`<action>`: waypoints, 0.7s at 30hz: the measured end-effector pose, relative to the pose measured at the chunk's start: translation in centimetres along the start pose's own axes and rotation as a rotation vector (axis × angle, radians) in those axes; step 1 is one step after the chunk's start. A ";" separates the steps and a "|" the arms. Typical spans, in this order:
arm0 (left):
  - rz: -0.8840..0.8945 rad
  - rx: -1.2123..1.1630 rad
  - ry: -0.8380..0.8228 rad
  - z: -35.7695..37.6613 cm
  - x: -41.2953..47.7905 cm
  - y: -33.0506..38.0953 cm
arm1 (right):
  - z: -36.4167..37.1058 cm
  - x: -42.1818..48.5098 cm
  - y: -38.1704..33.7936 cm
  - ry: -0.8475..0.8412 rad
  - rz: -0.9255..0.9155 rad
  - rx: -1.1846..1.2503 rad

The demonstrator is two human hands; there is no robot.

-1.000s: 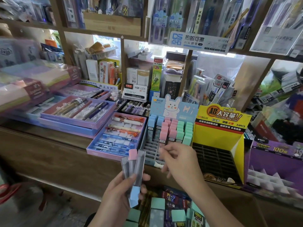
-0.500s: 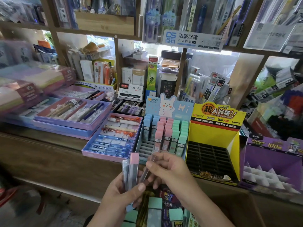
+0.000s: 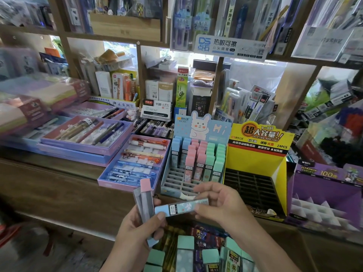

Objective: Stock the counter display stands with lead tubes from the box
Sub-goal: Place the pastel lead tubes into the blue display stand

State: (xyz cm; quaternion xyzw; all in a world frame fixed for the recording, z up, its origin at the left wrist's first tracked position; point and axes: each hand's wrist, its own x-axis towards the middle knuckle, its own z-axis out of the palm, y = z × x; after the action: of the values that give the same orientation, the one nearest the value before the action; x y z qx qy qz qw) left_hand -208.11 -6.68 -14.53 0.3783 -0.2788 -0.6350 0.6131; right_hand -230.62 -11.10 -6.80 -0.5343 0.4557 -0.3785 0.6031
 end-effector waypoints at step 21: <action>-0.033 -0.108 0.070 1.7 -0.6 1.0 | 2.0 0.9 -1.0 0.004 -0.239 -0.342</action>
State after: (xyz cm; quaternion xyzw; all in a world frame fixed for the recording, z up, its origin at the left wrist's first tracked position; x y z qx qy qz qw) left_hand -209.00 -6.40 -12.69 0.3712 -0.2165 -0.6454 0.6315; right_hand -228.47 -11.49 -5.95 -0.6783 0.4478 -0.3657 0.4534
